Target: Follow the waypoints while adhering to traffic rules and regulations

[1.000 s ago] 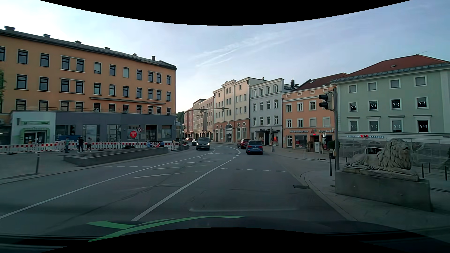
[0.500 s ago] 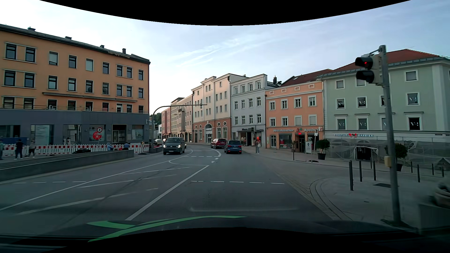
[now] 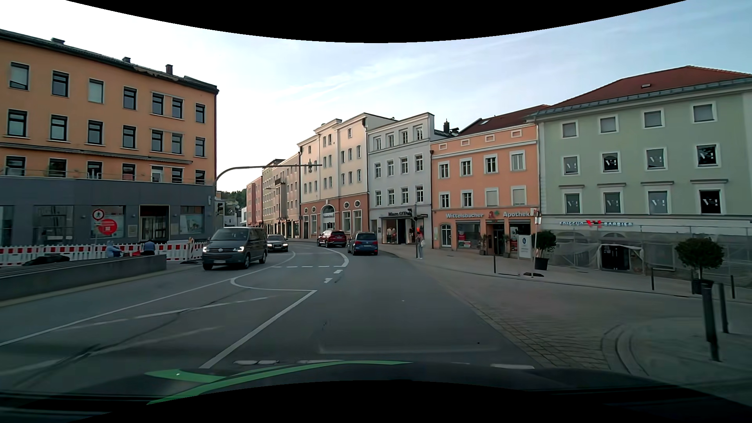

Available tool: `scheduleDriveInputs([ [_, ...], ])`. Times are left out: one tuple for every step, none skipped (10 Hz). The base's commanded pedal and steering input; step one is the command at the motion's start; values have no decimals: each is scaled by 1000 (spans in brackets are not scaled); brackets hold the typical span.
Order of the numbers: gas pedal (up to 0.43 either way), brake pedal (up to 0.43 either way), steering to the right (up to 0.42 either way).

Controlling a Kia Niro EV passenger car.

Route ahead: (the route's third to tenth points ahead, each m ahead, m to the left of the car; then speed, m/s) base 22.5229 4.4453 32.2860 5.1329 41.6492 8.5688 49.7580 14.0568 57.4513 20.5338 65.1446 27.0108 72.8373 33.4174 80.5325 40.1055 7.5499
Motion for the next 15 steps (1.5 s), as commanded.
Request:
scheduleDriveInputs([
  [79, 0, 22],
  [79, 0, 16],
  [79, 0, 12],
  [87, 0, 11],
  [87, 0, 7],
  [87, 0, 1],
  [87, 0, -2],
  [98, 0, -2],
  [98, 0, -2],
  [98, 0, -2],
  [98, 0, -2],
  [98, 0, -2],
  [110, 0, -5],
  [110, 0, -12],
  [118, 0, -18],
])
